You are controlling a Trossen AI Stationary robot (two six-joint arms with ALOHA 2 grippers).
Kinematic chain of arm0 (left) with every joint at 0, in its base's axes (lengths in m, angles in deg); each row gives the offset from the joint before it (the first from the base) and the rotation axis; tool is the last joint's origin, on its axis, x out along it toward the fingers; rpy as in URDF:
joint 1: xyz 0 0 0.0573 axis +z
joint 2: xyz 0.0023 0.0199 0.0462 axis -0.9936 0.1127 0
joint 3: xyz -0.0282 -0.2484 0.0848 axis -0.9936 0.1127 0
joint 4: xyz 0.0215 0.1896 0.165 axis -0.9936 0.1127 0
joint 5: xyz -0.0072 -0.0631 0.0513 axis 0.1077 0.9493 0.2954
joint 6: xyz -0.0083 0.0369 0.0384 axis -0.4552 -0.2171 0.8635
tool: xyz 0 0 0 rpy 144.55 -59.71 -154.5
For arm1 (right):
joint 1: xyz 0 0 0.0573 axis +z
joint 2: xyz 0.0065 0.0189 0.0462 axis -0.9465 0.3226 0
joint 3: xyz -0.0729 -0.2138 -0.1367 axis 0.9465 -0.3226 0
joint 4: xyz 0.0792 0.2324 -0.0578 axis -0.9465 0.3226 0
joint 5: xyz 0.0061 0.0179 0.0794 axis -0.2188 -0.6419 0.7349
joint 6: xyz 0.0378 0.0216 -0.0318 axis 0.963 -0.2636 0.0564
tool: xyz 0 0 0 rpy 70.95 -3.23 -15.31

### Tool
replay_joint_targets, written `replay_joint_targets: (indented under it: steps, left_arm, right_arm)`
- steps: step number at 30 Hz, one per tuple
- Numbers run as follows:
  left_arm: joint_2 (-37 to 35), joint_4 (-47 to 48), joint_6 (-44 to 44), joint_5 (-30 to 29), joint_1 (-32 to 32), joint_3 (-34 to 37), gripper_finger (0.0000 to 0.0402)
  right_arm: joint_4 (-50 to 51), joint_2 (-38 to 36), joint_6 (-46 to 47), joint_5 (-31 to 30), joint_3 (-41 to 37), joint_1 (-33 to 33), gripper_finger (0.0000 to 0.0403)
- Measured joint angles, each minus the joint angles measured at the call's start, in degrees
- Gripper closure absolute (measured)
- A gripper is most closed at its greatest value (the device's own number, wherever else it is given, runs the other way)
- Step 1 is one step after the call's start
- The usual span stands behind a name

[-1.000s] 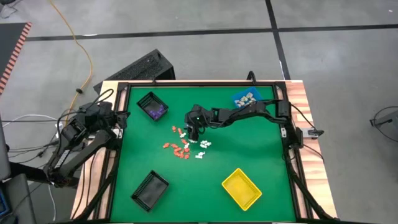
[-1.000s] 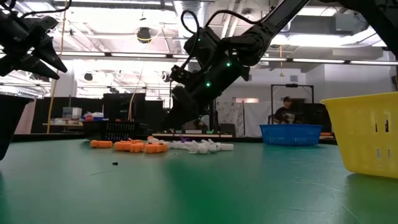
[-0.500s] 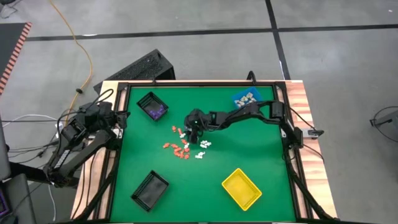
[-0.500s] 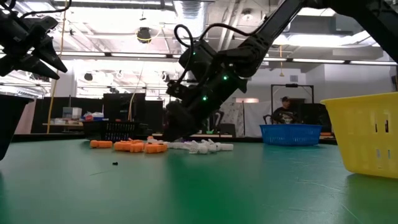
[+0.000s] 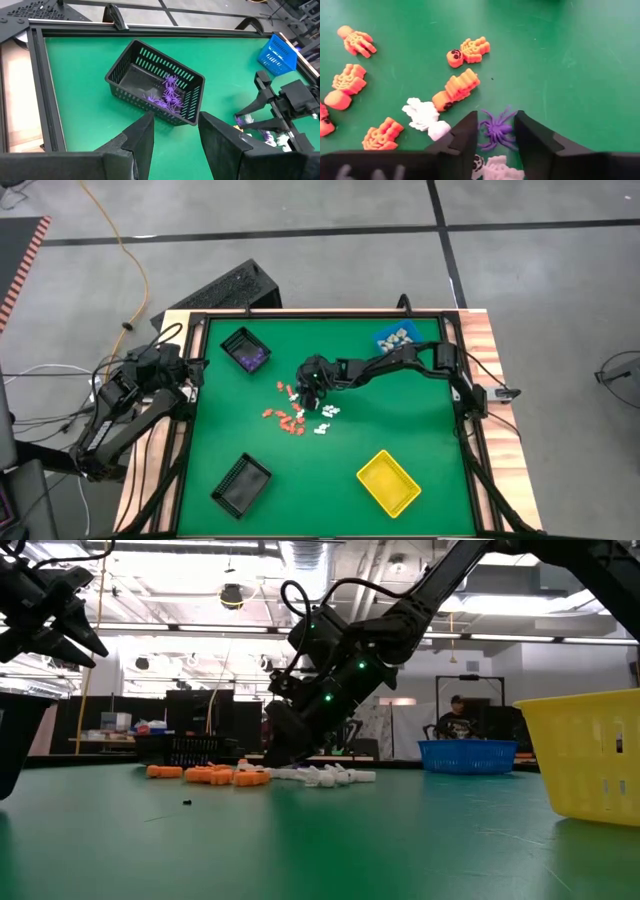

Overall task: Sort Halloween decoration
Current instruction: Put the purple spider toy into the top black basket

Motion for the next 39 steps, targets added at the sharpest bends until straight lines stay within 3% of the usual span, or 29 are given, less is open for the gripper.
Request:
replay_joint_targets:
  steps: [6,12,27,34,39]
  left_arm:
    - [0.02,0.0,0.0,-0.07,0.01,0.0,0.0258]
    - [0.0,0.0,0.0,-0.04,0.02,0.0,0.0258]
    - [0.01,0.0,0.0,-0.04,0.0,0.0,0.0258]
    - [0.0,0.0,0.0,-0.04,0.0,0.0,0.0258]
    - [0.0,0.0,0.0,-0.07,0.0,0.0,0.0258]
  right_arm:
    - [0.07,0.04,-0.09,-0.19,-0.02,0.35,0.0312]
    - [0.15,0.04,-0.24,-0.21,0.08,0.94,0.0342]
    - [10.44,0.39,-7.84,-0.19,14.41,0.57,0.0374]
    - [8.7,0.33,-12.73,-0.19,20.75,-0.52,0.0378]
    - [0.99,0.31,-12.86,-0.19,21.97,-1.94,0.0374]
